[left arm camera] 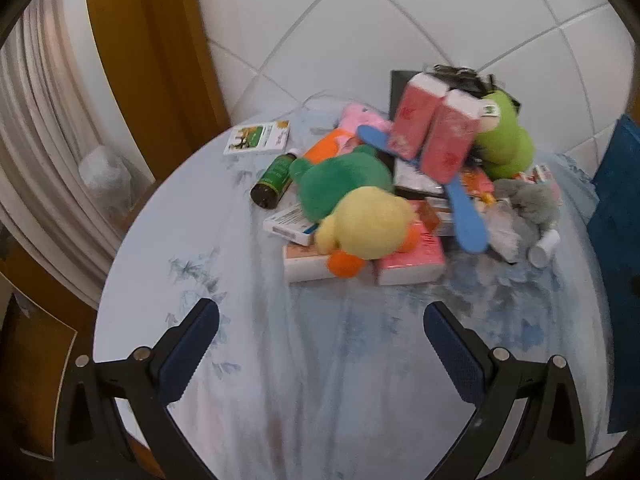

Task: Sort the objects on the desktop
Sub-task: 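Grasp the green-and-yellow plush duck with the left gripper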

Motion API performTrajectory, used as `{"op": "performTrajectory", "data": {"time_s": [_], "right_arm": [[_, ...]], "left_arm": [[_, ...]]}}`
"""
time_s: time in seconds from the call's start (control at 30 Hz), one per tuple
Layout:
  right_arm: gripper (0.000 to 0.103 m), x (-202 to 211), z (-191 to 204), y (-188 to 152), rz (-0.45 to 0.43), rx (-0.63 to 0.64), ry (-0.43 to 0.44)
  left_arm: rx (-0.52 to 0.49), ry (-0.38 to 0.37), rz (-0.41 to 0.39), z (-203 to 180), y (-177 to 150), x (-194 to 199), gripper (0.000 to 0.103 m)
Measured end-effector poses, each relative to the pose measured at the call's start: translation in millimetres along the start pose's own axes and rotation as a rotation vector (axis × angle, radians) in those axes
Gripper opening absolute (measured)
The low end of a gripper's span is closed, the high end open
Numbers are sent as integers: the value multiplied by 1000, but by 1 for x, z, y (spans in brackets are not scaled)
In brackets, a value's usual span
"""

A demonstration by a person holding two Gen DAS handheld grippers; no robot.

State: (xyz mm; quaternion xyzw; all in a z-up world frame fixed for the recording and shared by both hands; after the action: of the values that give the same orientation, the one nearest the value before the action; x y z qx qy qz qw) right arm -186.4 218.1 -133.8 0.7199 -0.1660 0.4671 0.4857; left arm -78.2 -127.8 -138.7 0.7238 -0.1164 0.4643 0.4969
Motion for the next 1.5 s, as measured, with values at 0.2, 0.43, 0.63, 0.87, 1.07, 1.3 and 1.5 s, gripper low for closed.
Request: {"op": "performTrajectory", "data": {"time_s": [0.2,0.43,0.63,0.87,1.07,1.3,1.5], "right_arm": [[103,-35,6,15,40,-31,9],[103,-80,22,32,105,-39,43],[103,-104,26,53,125,-5,35],[103,-131,37,71,130,66,74],[103,-162,59,80,147,207,104],[94,-195,86,85,171,390,131],[77,-222,101,82,186,454,132]], "left_arm": [[-6,12,87,26,3,-62,103],[73,18,140,41,23,-104,103],[128,-58,138,11,62,-112,103],[134,34,248,-45,79,-158,100],[77,104,326,-69,75,-198,98],[51,92,316,-60,58,-191,92],[74,77,289,-55,56,-197,92]]}}
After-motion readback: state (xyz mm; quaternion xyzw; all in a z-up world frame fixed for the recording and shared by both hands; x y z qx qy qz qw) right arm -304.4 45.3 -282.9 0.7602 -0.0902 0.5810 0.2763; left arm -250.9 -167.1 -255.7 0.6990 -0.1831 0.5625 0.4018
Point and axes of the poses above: each gripper's, at about its wrist camera, not at the fingertips, and x roughly against the way its jaws point, z to its left, y to its top, the point moved 6 cm from there along -x, roughly the way its jaws point, and after that the axes turned 13 degrees about x, right-handed, at the moved point
